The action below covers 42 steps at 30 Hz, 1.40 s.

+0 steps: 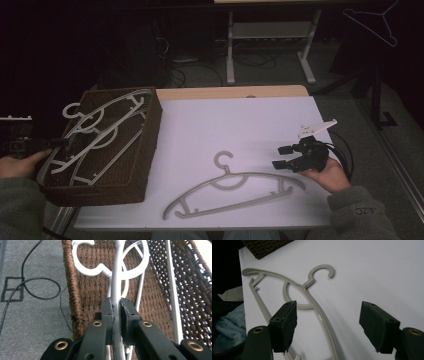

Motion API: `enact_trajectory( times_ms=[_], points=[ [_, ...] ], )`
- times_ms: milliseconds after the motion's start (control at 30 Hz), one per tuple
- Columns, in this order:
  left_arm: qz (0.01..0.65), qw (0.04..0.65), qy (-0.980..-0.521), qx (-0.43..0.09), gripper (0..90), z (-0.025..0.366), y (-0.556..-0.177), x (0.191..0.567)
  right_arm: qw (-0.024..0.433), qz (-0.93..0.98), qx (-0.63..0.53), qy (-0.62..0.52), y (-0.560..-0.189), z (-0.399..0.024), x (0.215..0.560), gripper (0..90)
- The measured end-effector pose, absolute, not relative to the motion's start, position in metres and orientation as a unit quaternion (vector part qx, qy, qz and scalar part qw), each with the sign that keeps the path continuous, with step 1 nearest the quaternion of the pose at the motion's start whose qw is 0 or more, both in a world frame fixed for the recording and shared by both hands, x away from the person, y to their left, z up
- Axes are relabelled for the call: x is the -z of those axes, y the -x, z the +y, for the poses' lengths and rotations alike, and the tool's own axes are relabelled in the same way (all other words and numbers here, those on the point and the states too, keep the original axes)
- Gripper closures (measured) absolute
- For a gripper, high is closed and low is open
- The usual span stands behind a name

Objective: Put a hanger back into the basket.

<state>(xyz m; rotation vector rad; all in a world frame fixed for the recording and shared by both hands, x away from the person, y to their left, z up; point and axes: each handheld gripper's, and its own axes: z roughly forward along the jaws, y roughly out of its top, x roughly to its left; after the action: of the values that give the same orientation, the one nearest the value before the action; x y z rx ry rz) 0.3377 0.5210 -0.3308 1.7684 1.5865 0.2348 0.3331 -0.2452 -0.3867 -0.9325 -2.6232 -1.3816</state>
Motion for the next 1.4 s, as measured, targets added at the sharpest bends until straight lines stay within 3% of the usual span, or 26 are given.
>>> enact_trajectory(
  times_ms=[433,500,533,700,1400],
  points=[
    [0.611,0.338,-0.709,-0.099,81.5,0.508,-0.344,0.335,0.018,-0.843,0.445,0.302,-0.333,-0.246,0.386,29.5],
    [0.606,0.320,-0.722,-0.093,79.4,0.506,-0.345,0.335,0.018,-0.844,0.445,0.300,-0.334,-0.246,0.387,29.5],
    [0.608,0.318,-0.721,-0.098,70.8,0.506,-0.346,0.334,0.019,-0.844,0.445,0.298,-0.334,-0.244,0.387,29.5],
    [0.605,0.351,-0.708,-0.097,68.5,0.507,-0.343,0.330,0.020,-0.845,0.445,0.297,-0.335,-0.242,0.388,29.5],
    [0.500,0.412,-0.757,-0.086,68.8,0.448,-0.326,0.303,0.012,-0.843,0.448,0.297,-0.333,-0.247,0.386,29.4]
  ],
)
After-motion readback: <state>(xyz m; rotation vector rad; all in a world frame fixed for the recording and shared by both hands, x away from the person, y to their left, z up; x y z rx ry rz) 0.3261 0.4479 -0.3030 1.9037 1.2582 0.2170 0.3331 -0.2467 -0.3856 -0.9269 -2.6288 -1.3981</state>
